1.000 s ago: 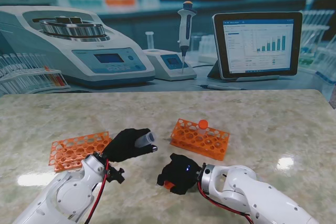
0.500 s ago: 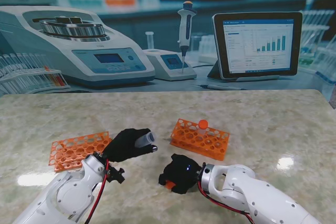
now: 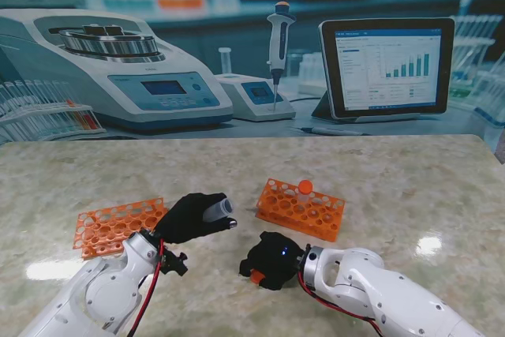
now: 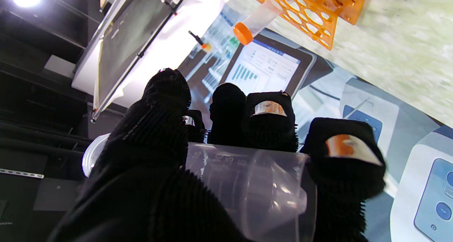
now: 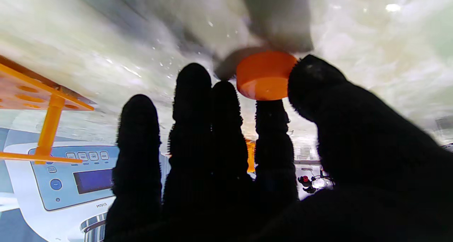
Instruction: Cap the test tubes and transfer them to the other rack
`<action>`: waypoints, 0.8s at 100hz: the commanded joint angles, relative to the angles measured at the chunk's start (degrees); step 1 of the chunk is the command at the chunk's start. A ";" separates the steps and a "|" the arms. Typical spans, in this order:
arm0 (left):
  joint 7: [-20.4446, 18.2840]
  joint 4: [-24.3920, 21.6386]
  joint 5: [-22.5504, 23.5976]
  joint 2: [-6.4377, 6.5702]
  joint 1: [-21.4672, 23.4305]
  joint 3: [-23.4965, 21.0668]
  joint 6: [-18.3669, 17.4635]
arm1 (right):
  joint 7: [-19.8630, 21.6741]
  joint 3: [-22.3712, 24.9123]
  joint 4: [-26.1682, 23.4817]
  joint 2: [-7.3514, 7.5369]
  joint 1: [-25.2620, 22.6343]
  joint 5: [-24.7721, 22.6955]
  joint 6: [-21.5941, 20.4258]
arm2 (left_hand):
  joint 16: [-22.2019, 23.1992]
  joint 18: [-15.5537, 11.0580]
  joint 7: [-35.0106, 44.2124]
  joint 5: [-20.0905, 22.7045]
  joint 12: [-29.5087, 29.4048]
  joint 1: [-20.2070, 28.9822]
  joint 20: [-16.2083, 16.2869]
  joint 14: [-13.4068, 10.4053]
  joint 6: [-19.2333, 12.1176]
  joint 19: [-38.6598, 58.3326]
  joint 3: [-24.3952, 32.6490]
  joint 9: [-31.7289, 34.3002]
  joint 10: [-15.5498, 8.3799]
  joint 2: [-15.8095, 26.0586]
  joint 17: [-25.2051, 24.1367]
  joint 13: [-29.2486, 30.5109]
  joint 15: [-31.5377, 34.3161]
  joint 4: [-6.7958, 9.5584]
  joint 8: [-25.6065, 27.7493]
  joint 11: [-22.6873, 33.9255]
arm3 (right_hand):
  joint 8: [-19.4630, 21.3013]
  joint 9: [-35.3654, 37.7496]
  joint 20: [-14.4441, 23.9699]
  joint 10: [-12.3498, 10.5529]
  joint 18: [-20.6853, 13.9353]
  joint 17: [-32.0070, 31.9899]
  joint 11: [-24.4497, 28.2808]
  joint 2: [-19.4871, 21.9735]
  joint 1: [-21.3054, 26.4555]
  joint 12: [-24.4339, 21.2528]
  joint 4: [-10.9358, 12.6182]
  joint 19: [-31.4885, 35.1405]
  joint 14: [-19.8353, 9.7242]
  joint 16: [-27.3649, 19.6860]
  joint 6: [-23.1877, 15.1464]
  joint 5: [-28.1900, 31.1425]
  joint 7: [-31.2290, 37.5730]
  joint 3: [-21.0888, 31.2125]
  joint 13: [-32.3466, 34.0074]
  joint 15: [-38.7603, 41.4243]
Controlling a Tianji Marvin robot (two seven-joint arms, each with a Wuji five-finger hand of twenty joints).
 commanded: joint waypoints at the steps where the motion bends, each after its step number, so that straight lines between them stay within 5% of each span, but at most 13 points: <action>1: -0.15 -0.19 0.03 -0.01 0.10 0.04 0.14 | 0.05 -0.54 0.83 -0.08 -0.17 0.03 0.21 | -0.42 -2.87 4.81 0.60 -0.01 1.94 -1.44 -0.92 -3.53 8.87 -0.44 -0.54 -2.33 2.30 2.75 0.22 1.08 -0.39 3.70 0.40 | 1.08 1.70 -1.09 0.28 -1.46 1.23 1.60 -2.60 1.42 2.13 -0.40 0.11 -1.11 -0.30 -0.35 1.66 1.20 1.19 2.28 -1.71; 17: -0.17 -0.26 0.03 0.00 0.19 -0.01 0.11 | -0.45 -1.26 1.48 -0.11 0.25 0.35 -0.08 | -0.42 -2.87 4.81 0.62 -0.02 1.91 -1.44 -0.92 -3.56 8.87 -0.45 -0.53 -2.34 2.25 2.75 0.21 1.07 -0.39 3.71 0.39 | 0.53 3.26 -2.00 -0.01 -2.01 2.95 1.87 -4.05 4.49 7.31 -3.82 -0.01 -1.27 0.15 -1.57 1.92 3.51 1.42 3.92 -1.73; 31: -0.19 -0.19 0.00 0.00 0.11 0.08 0.15 | -0.47 -1.67 1.81 -0.12 0.57 0.68 -0.69 | -0.44 -2.87 4.81 0.63 -0.02 1.92 -1.44 -0.89 -3.53 8.87 -0.44 -0.58 -2.31 2.28 2.75 0.17 1.02 -0.39 3.70 0.37 | -4.13 5.46 -2.66 -0.14 -2.17 4.28 0.68 -4.84 7.39 9.66 -5.27 0.08 -0.93 3.32 -2.82 1.19 9.87 3.21 4.92 -1.18; 80: -0.21 -0.14 -0.09 -0.01 0.12 0.03 0.16 | 0.00 -2.71 2.75 -0.30 1.40 2.20 -2.01 | -0.56 -2.87 4.81 0.64 -0.03 1.93 -1.44 -1.00 -3.54 8.87 -0.43 -0.52 -2.33 2.25 2.75 0.25 0.90 -0.39 3.68 0.40 | -7.82 9.70 -3.01 -0.96 -2.51 7.57 1.46 -3.18 11.75 9.84 -4.63 0.51 -0.86 3.05 -5.05 3.30 15.76 8.12 7.75 1.25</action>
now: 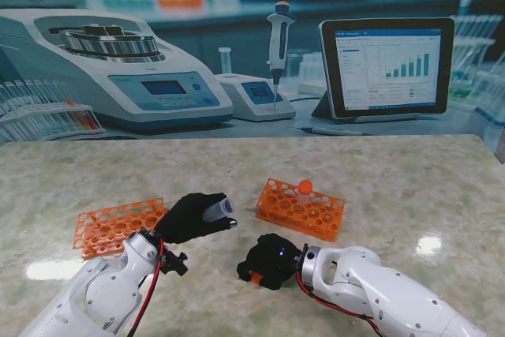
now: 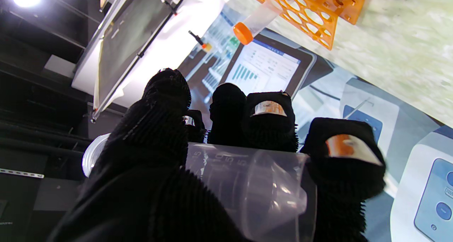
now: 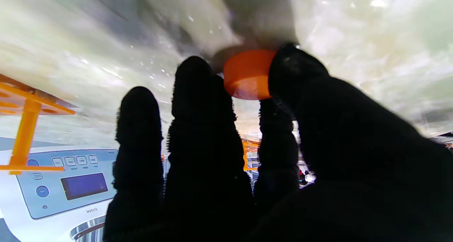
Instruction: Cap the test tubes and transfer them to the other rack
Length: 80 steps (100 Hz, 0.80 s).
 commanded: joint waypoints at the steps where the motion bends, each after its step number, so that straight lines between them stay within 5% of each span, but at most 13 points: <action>1: -0.20 -0.14 -0.06 -0.01 0.14 0.02 0.17 | 0.71 -0.56 0.93 0.02 -0.53 -0.09 -0.25 | -0.57 -2.87 4.81 0.64 -0.03 1.94 -1.44 -1.00 -3.54 8.87 -0.42 -0.51 -2.33 2.26 2.74 0.25 0.90 -0.39 3.68 0.40 | -0.08 4.97 -0.76 -4.65 -1.09 1.09 1.57 0.81 5.95 -0.71 0.44 0.53 -0.48 0.59 -2.14 2.96 2.66 5.81 2.34 1.36; 80: -0.06 -0.19 0.09 -0.03 0.18 -0.09 0.14 | -1.11 -2.47 2.55 -0.21 0.69 0.49 -0.28 | -0.65 -2.87 4.79 0.59 -0.09 1.87 -1.44 -1.00 -3.56 8.87 -0.48 -0.51 -2.38 2.28 2.74 0.24 0.93 -0.40 3.65 0.38 | 1.57 8.55 -0.82 -5.96 -1.66 3.51 4.70 0.63 8.60 0.05 1.43 1.24 -1.08 -0.44 -3.99 8.46 1.95 11.06 4.79 4.68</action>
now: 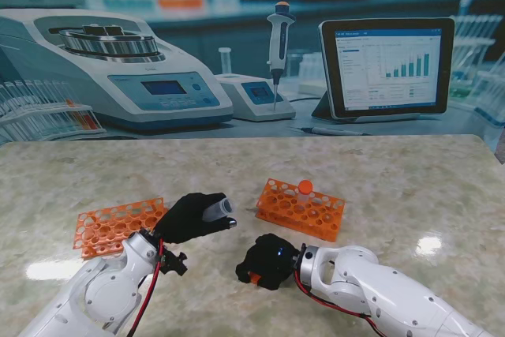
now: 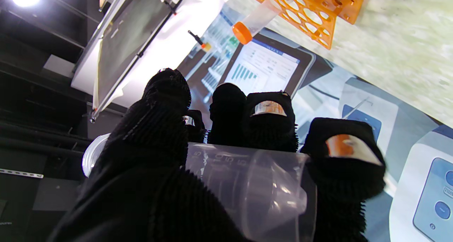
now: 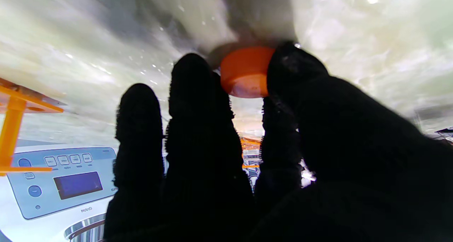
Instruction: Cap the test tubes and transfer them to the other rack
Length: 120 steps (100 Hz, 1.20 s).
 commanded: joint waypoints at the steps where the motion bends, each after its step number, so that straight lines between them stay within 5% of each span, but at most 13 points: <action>1: -0.07 -0.22 0.06 -0.02 0.13 0.04 0.14 | 0.41 -0.54 1.25 0.02 -0.81 -0.27 0.01 | -0.56 -2.87 4.79 0.60 -0.09 1.90 -1.44 -0.99 -3.58 8.87 -0.47 -0.50 -2.38 2.26 2.74 0.25 0.94 -0.40 3.65 0.39 | 0.97 5.89 -0.19 -7.24 -1.07 0.84 4.68 1.80 8.58 0.94 2.41 1.26 -1.74 -0.35 -2.21 5.45 1.23 9.55 2.22 3.16; 120: 0.07 -0.07 0.15 -0.04 0.18 -0.15 -0.09 | 0.11 3.63 -0.40 -0.56 -3.36 1.00 -2.62 | -0.64 -2.87 4.79 0.60 -0.14 1.88 -1.44 -1.03 -3.67 8.87 -0.52 -0.51 -2.31 2.33 2.74 0.27 0.90 -0.40 3.62 0.41 | 5.64 7.01 0.05 -7.60 -0.45 1.63 6.61 3.83 9.98 1.43 3.29 1.77 -1.72 -0.43 -1.88 8.73 -2.03 11.73 3.32 4.35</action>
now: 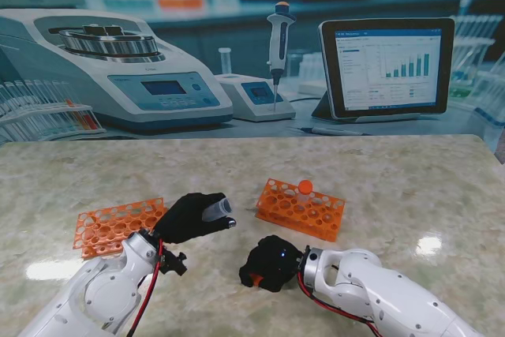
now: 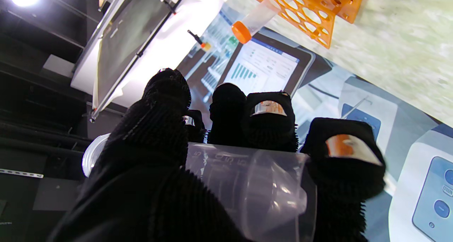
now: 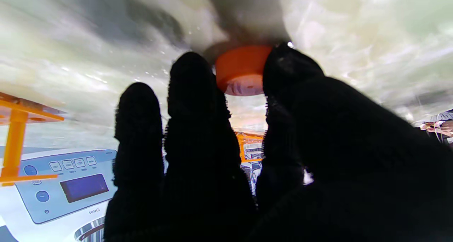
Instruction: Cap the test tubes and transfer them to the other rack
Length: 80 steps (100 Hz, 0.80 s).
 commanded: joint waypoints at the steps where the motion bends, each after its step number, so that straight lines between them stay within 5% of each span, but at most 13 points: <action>1: -0.05 -0.10 0.05 -0.04 0.11 0.00 -0.01 | 0.22 0.18 -0.55 -0.03 -0.72 -0.16 -0.17 | -0.42 -2.87 4.79 0.60 -0.14 1.88 -1.44 -1.03 -3.67 8.87 -0.52 -0.51 -2.31 2.33 2.74 0.27 0.90 -0.40 3.61 0.41 | 2.23 6.45 0.05 -9.25 -0.43 0.65 6.65 4.26 9.52 1.52 3.59 1.67 -1.66 -0.38 -0.07 3.83 2.40 10.29 1.67 2.99; 80: -0.03 -0.18 0.07 -0.03 0.23 -0.19 -0.13 | 0.52 5.95 -5.02 0.03 -4.76 -1.67 -1.47 | -0.42 -2.87 4.78 0.56 -0.16 1.88 -1.45 -1.03 -3.64 8.87 -0.55 -0.59 -2.36 2.34 2.74 0.27 0.90 -0.40 3.62 0.37 | 3.91 6.34 0.04 -9.35 -0.39 0.51 6.72 4.36 9.60 1.63 3.63 1.56 -1.50 -0.30 -0.10 4.19 1.54 10.38 1.56 2.91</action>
